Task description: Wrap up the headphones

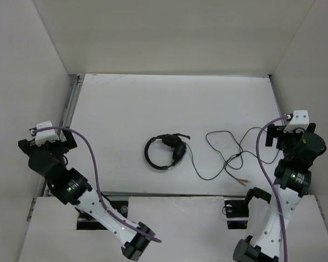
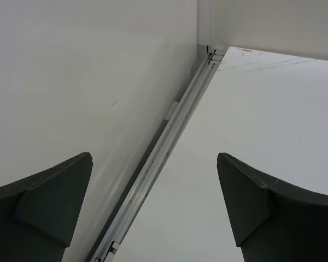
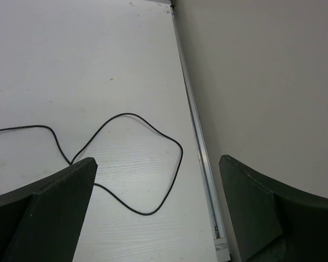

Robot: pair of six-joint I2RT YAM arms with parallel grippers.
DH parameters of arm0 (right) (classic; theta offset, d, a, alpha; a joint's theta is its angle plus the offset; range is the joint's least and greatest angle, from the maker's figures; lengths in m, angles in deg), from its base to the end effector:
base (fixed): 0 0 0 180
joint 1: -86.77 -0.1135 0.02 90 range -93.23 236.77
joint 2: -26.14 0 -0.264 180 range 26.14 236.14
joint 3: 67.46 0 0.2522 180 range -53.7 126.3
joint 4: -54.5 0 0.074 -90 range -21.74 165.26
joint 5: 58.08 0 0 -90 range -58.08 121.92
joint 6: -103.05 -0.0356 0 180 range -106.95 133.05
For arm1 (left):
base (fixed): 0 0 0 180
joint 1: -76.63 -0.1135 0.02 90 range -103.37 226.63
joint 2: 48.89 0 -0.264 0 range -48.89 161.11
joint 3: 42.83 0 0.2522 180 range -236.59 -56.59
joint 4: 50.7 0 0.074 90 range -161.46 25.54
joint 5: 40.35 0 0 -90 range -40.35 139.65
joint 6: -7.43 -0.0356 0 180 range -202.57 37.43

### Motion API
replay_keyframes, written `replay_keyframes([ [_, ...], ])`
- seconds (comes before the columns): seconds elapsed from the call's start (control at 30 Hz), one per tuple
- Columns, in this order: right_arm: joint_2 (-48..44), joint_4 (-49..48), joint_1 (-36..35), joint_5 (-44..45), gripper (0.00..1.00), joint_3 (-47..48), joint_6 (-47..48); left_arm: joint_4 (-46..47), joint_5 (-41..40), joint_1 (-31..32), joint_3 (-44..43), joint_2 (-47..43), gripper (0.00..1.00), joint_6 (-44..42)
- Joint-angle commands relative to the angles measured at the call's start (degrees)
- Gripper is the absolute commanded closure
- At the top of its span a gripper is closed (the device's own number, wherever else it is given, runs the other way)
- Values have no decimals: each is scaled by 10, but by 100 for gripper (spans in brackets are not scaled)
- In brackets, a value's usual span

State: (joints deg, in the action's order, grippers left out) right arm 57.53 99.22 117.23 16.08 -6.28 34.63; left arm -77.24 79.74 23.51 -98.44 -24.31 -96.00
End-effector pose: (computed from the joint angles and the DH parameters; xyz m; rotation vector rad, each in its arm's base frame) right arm 0.1067 -0.0515 0.3484 -0.0533 1.8378 -0.3876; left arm 0.0746 0.0697 0.3615 -0.0968 1.5240 0.5407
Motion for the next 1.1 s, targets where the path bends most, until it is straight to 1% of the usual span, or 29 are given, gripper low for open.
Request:
replay_keyframes([
  [0.0,-41,-62,-10,8,0,-17,-28,18,-20,3,-32,-1,0,45],
  [0.1,-80,-112,-18,5,0,-53,-28,26,-13,4,-26,-8,0,57],
  [0.2,-90,-148,-31,16,0,-73,-38,23,14,22,-13,-18,0,75],
  [0.37,-87,-222,-44,74,0,-112,-67,-1,52,63,-24,-17,0,90],
  [0.53,-78,-224,-64,97,0,-126,-68,-9,63,96,-50,7,0,82],
  [0.6,-79,-227,-80,88,0,-130,-78,-36,89,123,-67,34,0,90],
  [0.7,-96,-283,-102,64,0,-157,-115,-93,142,192,-73,83,0,118],
  [0.77,-107,-337,-119,37,0,-185,-148,-117,136,263,-59,116,1,126],
  [0.8,-107,-359,-127,24,0,-194,-162,-124,118,304,-51,130,2,123],
  [0.83,-98,-372,-143,4,0,-197,-176,-128,78,357,-38,143,2,117],
  [0.9,-70,-372,-171,-23,0,-189,-176,-121,4,445,-11,152,2,106],
  [0.97,-37,-368,-195,-24,0,-175,-172,-106,-59,519,11,160,2,106],
  [1.0,-23,-365,-202,-24,0,-169,-171,-100,-75,538,18,169,2,111],
  [1.07,1,-371,-211,-29,0,-165,-171,-90,-71,554,26,204,7,128],
])
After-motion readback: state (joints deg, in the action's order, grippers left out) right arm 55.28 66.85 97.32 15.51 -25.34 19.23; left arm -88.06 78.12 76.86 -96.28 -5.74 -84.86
